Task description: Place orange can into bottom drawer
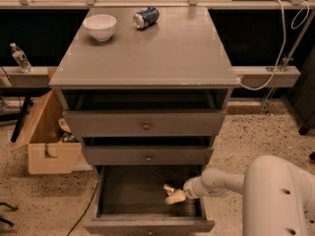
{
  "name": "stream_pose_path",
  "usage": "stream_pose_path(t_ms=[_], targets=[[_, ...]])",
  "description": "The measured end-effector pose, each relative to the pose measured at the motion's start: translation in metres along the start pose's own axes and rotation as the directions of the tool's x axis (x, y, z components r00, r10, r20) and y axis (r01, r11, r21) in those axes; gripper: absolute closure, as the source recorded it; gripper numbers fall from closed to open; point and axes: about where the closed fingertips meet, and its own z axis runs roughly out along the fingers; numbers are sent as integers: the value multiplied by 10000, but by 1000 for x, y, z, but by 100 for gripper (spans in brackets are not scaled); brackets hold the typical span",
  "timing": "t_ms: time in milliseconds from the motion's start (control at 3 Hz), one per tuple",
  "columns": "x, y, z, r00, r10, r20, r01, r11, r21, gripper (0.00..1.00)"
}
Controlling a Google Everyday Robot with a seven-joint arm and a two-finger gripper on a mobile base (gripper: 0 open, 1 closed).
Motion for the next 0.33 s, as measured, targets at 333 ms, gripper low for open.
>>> stream_pose_path(t_ms=[333], targets=[[9,-11,-48,9997,44,229,-43,10000,-71,0]])
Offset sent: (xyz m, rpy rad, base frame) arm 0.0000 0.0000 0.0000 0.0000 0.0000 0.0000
